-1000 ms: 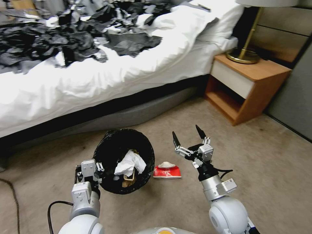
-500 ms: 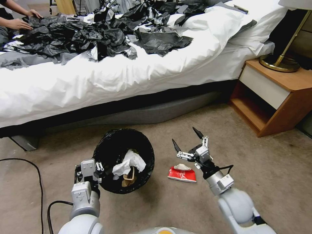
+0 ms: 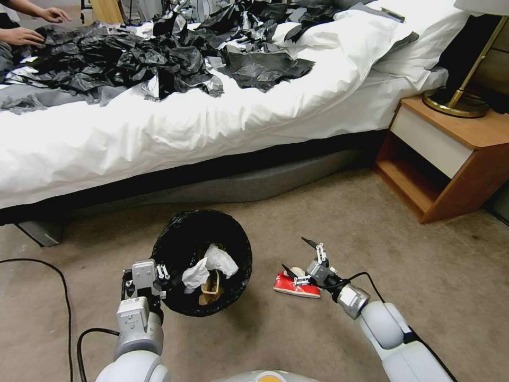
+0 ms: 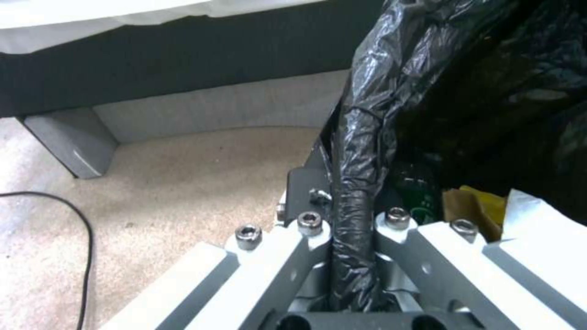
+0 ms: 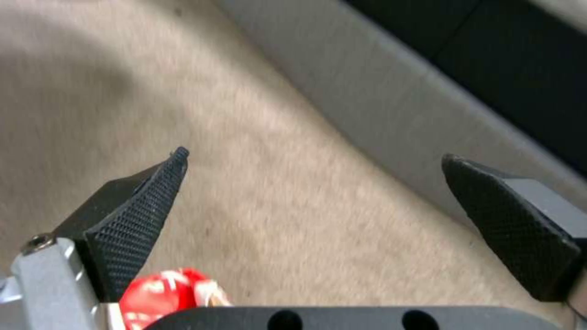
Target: Pick up the trash bin, then pick up the garbage from the floor and place it into the trash bin.
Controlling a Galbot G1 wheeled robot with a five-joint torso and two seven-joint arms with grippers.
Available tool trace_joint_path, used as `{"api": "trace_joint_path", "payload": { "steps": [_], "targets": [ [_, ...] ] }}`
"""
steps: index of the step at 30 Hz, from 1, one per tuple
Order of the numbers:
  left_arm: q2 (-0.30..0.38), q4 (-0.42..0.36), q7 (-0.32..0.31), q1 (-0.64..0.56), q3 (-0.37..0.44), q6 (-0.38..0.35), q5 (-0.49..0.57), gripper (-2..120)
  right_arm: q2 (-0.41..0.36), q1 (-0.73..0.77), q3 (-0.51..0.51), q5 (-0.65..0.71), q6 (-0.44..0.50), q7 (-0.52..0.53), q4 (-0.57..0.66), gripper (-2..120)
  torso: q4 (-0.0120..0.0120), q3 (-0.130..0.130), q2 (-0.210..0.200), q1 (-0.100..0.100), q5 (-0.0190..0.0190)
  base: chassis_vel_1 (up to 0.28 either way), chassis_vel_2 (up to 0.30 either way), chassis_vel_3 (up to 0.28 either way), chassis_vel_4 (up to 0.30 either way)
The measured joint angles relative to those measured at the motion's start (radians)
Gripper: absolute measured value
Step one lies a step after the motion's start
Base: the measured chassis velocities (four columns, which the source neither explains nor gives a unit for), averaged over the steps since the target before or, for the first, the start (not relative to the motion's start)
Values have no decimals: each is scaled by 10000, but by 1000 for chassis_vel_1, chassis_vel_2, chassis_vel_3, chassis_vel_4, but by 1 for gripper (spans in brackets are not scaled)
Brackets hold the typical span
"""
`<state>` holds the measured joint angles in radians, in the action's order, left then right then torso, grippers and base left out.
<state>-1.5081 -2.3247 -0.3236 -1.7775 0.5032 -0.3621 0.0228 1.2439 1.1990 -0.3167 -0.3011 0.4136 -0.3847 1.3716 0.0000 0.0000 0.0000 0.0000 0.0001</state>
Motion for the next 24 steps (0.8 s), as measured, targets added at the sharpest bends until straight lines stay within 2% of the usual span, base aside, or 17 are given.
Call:
{"api": "trace_joint_path", "payload": {
  "steps": [2,7,10,24],
  "targets": [
    [-33,5,0,-9,-29,16,-15,0,155,-408,73,-176,88,1,-816,100,1,0,0,0,-1,0,0,0,0],
    [-43,46,-3,-4,-82,17,-18,0,301,-688,106,-333,69,1,-1547,100,1,0,0,0,-1,0,0,0,0],
    [-43,91,-5,23,-127,17,-27,0,435,-966,154,-366,33,46,-2472,100,-1,0,0,0,-1,0,0,0,0],
    [-32,151,-9,6,-142,17,-41,0,773,-1497,168,-361,-42,377,-3972,100,0,0,0,0,-1,0,0,0,0]
  ]
}}
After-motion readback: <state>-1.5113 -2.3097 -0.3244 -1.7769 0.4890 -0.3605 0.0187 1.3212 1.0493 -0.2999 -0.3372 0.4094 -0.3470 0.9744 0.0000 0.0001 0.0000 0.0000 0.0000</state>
